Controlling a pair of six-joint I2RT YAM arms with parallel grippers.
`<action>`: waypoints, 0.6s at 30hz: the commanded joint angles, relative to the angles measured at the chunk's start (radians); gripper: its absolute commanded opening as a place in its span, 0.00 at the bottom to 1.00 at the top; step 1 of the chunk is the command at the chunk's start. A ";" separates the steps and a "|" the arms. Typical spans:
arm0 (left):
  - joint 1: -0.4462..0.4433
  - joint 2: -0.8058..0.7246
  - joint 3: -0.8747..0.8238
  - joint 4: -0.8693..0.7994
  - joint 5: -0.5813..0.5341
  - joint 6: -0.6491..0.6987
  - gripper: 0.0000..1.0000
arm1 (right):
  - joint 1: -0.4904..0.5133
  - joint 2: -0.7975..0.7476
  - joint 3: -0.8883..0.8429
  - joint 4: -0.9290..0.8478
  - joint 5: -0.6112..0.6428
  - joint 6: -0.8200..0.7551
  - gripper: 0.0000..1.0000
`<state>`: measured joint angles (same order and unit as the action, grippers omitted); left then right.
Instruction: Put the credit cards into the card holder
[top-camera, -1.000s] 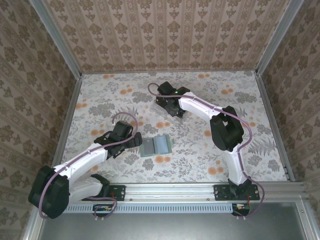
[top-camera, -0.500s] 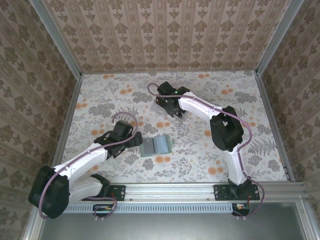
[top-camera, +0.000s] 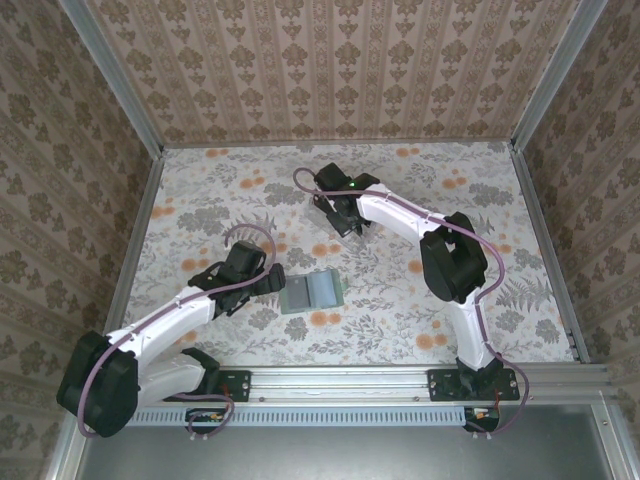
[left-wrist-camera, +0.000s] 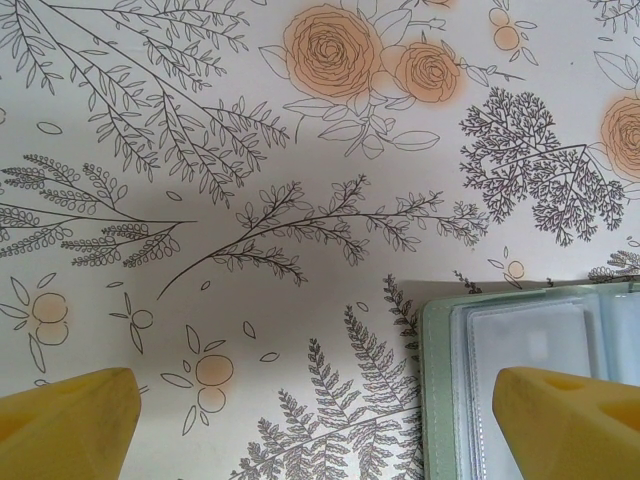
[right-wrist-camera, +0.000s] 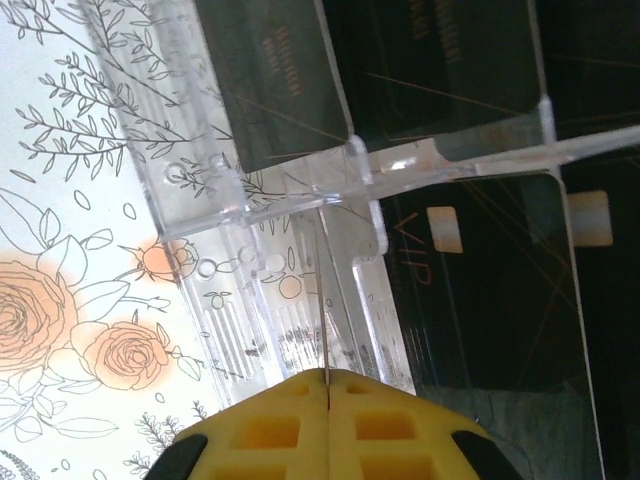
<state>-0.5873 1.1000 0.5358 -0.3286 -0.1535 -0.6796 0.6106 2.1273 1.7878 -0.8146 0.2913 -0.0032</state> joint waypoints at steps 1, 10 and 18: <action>0.010 -0.005 0.003 0.007 0.008 0.017 1.00 | -0.006 -0.043 0.020 -0.016 -0.013 -0.021 0.01; 0.009 -0.005 0.008 0.006 0.019 0.027 1.00 | -0.006 -0.146 0.022 -0.024 -0.009 -0.015 0.00; 0.009 -0.003 0.018 -0.007 0.023 0.045 1.00 | 0.035 -0.293 -0.020 -0.005 -0.101 0.091 0.00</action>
<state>-0.5873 1.1000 0.5358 -0.3286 -0.1452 -0.6670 0.6201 1.9129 1.7874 -0.8188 0.2569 0.0235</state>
